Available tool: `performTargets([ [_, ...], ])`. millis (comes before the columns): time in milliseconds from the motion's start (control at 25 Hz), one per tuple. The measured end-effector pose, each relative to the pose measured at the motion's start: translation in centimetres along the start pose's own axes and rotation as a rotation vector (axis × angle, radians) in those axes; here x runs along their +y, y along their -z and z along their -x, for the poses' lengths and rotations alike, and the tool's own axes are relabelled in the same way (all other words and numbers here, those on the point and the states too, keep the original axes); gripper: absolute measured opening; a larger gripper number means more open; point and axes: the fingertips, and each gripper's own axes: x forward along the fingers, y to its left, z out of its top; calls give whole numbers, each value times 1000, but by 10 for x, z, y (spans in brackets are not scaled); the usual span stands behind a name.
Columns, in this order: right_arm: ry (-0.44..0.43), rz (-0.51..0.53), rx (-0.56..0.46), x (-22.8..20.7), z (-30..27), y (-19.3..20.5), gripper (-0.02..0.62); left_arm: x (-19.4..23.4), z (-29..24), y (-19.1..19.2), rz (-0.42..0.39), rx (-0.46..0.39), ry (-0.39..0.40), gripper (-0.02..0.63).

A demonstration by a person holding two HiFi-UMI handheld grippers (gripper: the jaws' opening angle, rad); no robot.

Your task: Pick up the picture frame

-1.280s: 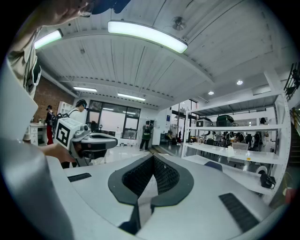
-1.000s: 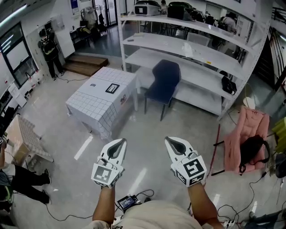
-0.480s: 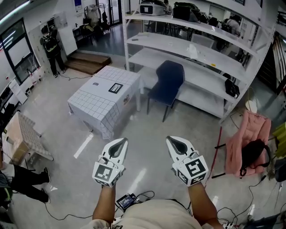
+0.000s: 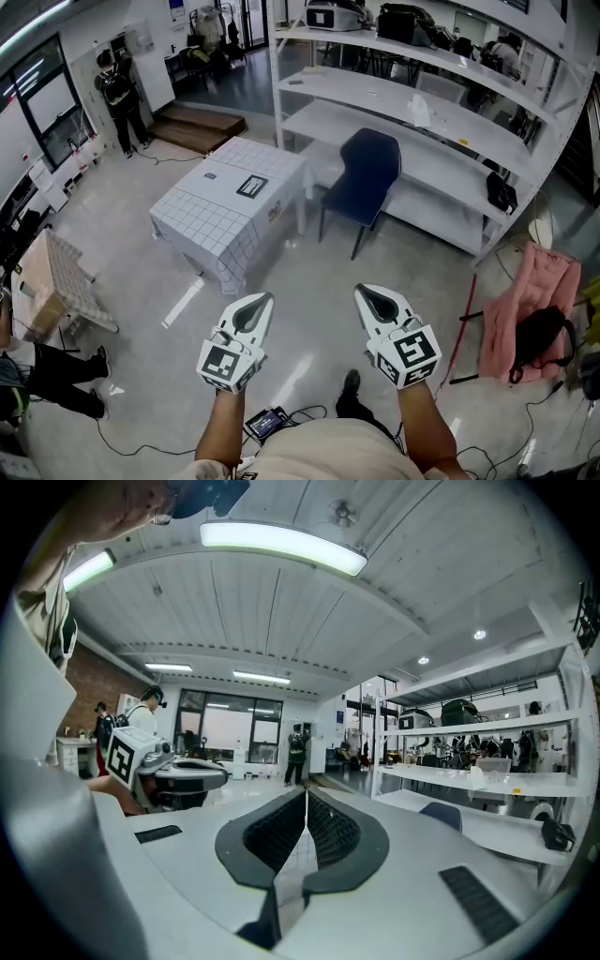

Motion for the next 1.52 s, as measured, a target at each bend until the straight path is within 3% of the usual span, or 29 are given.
performTargets([
  [520,-128,-42,7,-116,-86,23,26,35,-107,22,12,63,-127,15],
  [720,-192,-14,38,-172,-117,36,26,43,-159,29,49,40,-208,15],
  [920,-220,-4,22,-207,-139,30,26,54,-190,27,27,46,-251,15],
  [1280,-287,-23,37,-219,-179,32,28,76,-213,22,23,51,-294,15],
  [1520,-282,-23,28,-225,-222,32,28,119,-229,35,29,76,-306,15],
])
